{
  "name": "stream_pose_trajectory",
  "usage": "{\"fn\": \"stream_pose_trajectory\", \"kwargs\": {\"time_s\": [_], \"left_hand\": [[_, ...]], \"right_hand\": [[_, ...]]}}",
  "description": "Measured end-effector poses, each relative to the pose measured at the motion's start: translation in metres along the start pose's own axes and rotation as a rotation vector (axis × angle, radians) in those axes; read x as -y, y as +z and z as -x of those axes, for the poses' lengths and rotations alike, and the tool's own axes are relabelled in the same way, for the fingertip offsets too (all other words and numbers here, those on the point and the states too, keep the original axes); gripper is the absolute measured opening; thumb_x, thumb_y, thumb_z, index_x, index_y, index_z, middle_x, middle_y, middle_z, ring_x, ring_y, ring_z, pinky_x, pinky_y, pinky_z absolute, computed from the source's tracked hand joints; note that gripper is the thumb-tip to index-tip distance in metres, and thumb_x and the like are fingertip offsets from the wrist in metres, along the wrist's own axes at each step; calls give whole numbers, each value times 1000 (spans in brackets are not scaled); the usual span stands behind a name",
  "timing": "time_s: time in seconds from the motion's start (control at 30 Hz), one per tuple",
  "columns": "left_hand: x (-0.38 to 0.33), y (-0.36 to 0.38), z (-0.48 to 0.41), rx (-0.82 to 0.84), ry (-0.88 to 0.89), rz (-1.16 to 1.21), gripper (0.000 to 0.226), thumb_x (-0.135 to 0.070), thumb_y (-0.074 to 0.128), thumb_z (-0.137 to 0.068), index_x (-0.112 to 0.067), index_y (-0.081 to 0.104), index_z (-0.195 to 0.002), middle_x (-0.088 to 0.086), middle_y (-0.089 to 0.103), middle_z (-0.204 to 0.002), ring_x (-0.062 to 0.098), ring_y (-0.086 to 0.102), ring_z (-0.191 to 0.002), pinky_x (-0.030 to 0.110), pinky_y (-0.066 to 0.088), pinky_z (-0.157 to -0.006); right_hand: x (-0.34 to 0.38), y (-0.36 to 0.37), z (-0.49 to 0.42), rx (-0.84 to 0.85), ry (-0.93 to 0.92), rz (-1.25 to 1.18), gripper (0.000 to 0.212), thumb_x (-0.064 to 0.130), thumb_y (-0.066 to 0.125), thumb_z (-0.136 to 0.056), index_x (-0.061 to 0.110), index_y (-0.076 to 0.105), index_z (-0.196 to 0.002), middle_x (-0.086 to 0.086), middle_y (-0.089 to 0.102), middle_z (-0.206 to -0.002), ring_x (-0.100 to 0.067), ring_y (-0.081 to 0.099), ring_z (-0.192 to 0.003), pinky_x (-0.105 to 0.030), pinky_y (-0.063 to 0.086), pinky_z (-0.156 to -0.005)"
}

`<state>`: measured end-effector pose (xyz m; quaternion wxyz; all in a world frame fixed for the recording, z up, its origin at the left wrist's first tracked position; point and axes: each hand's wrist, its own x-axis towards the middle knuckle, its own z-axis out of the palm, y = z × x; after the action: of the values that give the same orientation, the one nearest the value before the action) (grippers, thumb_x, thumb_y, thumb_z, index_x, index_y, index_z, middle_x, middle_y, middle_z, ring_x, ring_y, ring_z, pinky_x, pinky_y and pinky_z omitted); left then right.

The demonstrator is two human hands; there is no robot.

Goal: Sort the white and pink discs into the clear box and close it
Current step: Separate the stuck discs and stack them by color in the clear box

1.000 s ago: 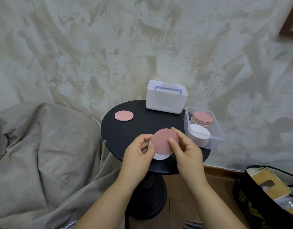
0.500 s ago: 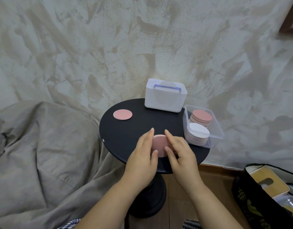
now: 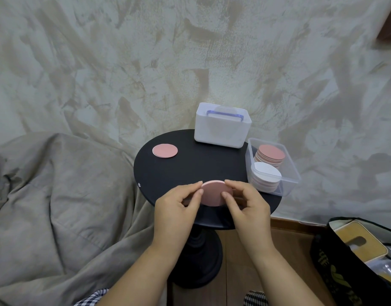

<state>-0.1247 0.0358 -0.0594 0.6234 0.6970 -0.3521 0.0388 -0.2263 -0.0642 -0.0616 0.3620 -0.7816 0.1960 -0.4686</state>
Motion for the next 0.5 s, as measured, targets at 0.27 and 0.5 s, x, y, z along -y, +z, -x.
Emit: {"fn": "stream_pose_trajectory", "kwargs": {"time_s": [0.27, 0.5], "left_hand": [[3, 0, 0, -51, 59, -26, 21, -5, 71, -79, -18, 74, -95, -21, 66, -86, -6, 62, -85, 5, 43, -76], [8, 3, 2, -37, 27, -12, 20, -6, 70, -80, -20, 73, -93, -19, 67, -89, -5, 63, -86, 5, 44, -74]], "right_hand": [[-1, -1, 0, -13, -96, 33, 40, -5, 62, -83, 26, 64, -107, 12, 63, -100, 2, 58, -97, -10, 45, -81], [-4, -1, 0, -7, -117, 9, 34, 3, 58, -83, 26, 64, -107, 11, 62, -99, 0, 59, -95, -12, 47, -79]]}}
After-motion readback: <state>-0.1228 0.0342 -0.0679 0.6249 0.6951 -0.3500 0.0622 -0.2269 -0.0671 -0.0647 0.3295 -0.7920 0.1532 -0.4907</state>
